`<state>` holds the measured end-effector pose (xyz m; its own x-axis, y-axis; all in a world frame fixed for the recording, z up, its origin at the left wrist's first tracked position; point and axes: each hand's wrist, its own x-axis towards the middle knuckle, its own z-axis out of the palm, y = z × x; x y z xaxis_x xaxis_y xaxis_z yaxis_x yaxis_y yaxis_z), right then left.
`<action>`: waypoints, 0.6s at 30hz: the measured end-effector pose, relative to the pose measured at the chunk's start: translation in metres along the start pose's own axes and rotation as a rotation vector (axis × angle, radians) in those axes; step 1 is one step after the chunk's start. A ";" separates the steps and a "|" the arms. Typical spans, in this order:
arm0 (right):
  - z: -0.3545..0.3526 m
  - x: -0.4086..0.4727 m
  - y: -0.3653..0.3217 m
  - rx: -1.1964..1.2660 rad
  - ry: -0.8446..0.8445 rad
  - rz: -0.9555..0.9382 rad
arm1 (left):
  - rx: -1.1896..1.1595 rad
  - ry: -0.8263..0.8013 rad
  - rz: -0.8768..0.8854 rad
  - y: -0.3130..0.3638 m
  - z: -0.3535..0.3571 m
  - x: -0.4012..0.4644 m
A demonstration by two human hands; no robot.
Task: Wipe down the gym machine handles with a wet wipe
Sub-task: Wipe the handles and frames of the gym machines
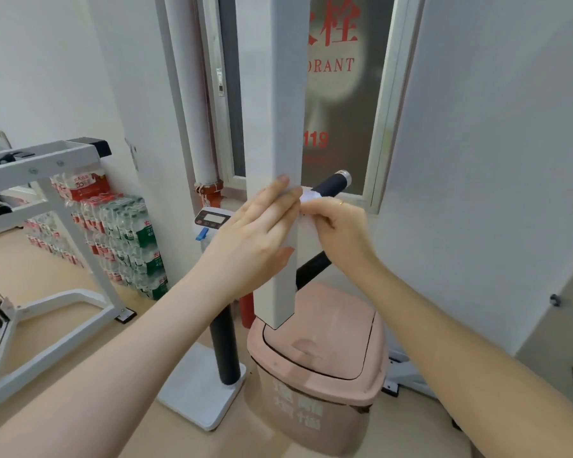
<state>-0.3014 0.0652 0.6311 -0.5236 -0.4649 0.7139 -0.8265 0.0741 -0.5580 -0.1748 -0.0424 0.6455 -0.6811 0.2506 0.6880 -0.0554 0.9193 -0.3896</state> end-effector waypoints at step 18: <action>-0.074 -0.227 -0.177 0.490 -0.092 0.549 | -1.311 -0.382 -0.595 0.091 -0.135 -0.126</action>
<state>-0.0514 0.2229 0.5991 -0.7979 -0.5478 0.2515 -0.2526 -0.0750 -0.9647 0.0052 0.0504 0.6061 -0.9519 -0.1520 0.2659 0.1519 0.5196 0.8408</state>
